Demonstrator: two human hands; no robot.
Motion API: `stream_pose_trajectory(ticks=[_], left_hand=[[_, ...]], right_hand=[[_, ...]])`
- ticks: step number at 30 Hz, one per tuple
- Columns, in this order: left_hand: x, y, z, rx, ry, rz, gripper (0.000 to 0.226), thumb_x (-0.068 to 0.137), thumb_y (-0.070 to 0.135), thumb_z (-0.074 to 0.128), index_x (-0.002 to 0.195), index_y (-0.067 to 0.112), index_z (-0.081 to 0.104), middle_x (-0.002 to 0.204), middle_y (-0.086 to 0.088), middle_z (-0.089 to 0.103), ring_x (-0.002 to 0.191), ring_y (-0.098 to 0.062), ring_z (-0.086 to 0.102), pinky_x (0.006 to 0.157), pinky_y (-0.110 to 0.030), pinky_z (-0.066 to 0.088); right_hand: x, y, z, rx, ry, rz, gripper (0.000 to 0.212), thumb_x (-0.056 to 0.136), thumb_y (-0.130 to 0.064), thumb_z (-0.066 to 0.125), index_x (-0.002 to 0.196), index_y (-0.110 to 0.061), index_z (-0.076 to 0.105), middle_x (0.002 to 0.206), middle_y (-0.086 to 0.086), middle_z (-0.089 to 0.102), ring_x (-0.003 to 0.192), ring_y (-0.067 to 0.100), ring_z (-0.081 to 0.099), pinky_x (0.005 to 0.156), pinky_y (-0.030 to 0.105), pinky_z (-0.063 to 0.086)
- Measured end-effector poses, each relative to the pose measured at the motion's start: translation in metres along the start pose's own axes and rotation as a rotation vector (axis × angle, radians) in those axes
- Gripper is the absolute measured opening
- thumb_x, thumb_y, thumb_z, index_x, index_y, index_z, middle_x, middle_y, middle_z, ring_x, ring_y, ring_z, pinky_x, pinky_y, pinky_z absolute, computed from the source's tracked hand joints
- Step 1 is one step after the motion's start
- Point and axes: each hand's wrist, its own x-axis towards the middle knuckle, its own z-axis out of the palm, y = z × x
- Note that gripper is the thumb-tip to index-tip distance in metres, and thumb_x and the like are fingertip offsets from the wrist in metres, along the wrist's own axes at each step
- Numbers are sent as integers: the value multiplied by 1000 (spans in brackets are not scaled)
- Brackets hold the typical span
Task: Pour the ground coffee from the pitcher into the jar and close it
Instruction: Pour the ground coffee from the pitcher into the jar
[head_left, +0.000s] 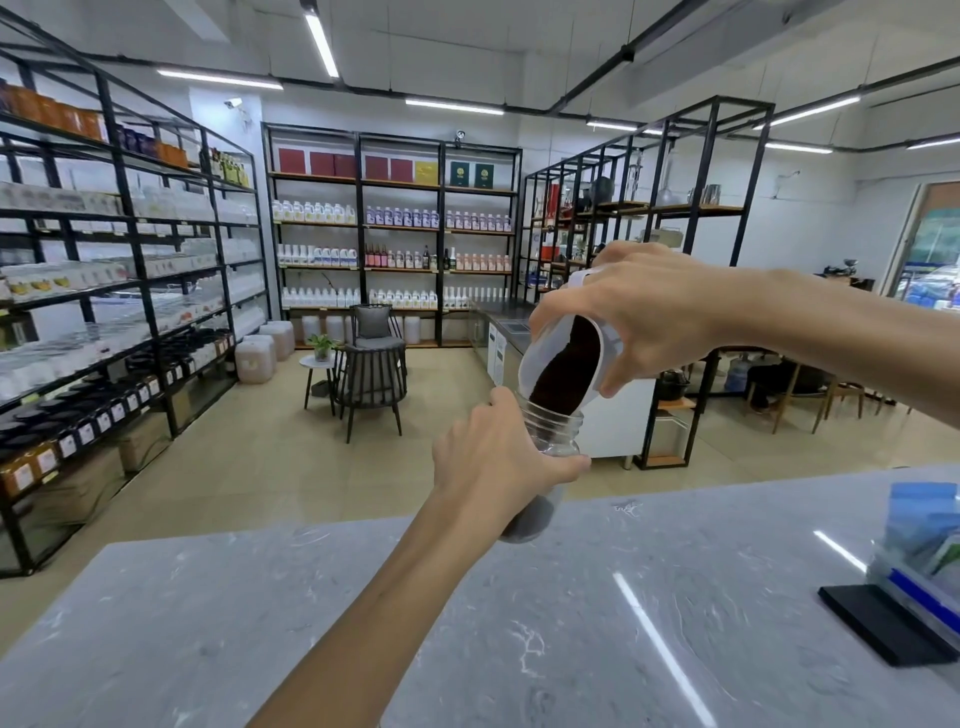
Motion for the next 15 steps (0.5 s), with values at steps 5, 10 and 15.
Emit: stream_pose_trajectory(ticks=[5, 10, 15], left_hand=[[-1, 2, 0, -19, 1, 10, 74, 66, 81, 68, 101, 20, 42, 70, 12, 35, 74, -22, 45, 48, -28, 18], [-1, 4, -1, -37, -5, 15, 74, 68, 79, 69, 104, 19, 45, 79, 8, 46, 77, -23, 45, 53, -32, 26], [-2, 6, -6, -29, 2, 14, 75, 68, 78, 70, 108, 17, 48, 90, 4, 53, 80, -24, 48, 62, -35, 32]], right_hand=[[-1, 0, -2, -42, 13, -3, 85, 59, -51, 87, 129, -42, 40, 105, -22, 65, 86, 8, 51, 100, 48, 36], [2, 3, -5, -86, -4, -7, 87, 57, -53, 87, 129, -43, 40, 94, -26, 56, 84, 5, 44, 100, 49, 39], [3, 5, -9, -86, 15, -28, 87, 56, -53, 88, 128, -42, 40, 86, -29, 41, 83, 5, 43, 98, 45, 36]])
